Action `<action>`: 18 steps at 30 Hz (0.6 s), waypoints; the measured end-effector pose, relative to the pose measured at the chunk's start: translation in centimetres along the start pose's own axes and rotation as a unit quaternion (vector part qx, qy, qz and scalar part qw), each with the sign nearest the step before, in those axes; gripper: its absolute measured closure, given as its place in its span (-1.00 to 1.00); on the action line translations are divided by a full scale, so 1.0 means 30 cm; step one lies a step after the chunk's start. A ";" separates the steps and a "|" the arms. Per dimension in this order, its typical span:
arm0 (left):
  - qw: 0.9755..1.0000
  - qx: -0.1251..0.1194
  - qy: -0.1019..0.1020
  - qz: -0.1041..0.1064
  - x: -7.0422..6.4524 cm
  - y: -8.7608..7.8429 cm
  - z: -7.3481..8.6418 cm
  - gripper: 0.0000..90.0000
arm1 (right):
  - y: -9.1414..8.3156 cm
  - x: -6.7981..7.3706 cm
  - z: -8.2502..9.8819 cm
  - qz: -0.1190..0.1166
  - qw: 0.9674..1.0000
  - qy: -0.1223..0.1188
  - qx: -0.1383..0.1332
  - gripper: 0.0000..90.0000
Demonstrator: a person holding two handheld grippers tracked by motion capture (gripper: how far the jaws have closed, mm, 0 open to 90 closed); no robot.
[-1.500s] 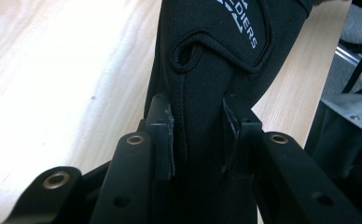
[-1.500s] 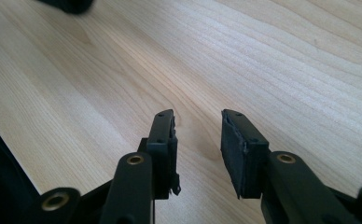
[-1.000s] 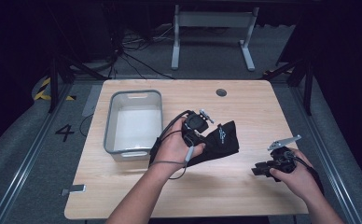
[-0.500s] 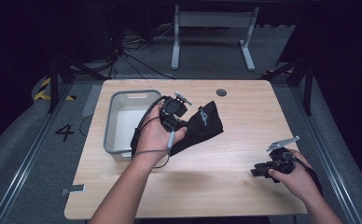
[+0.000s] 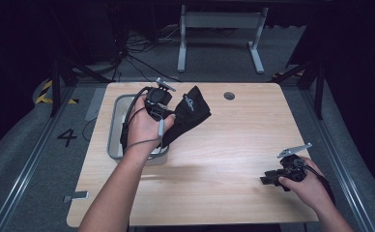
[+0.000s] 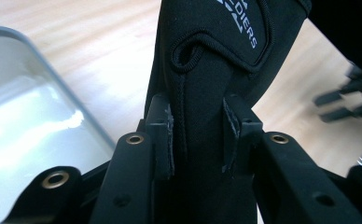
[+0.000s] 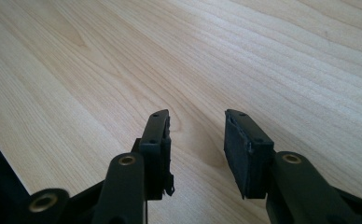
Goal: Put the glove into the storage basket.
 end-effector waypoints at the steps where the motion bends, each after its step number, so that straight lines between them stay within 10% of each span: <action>1: 1.000 0.000 0.000 0.000 0.000 0.000 0.000 0.51 | 0.000 0.000 0.000 0.000 1.000 0.000 0.000 0.37; 18: 0.993 0.000 -0.094 -0.065 0.211 -0.012 0.032 0.51 | 0.015 0.003 -0.004 -0.001 1.000 0.006 -0.002 0.30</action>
Point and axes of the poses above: each handheld gripper's, and its own axes: y roughly forward along the jaws, z roughly out of its underside, x roughly to its left, the point moved 4 cm from there along y, roughly forward along the jaws, and after that the axes turned 4 degrees about y, right-handed, at the moved point
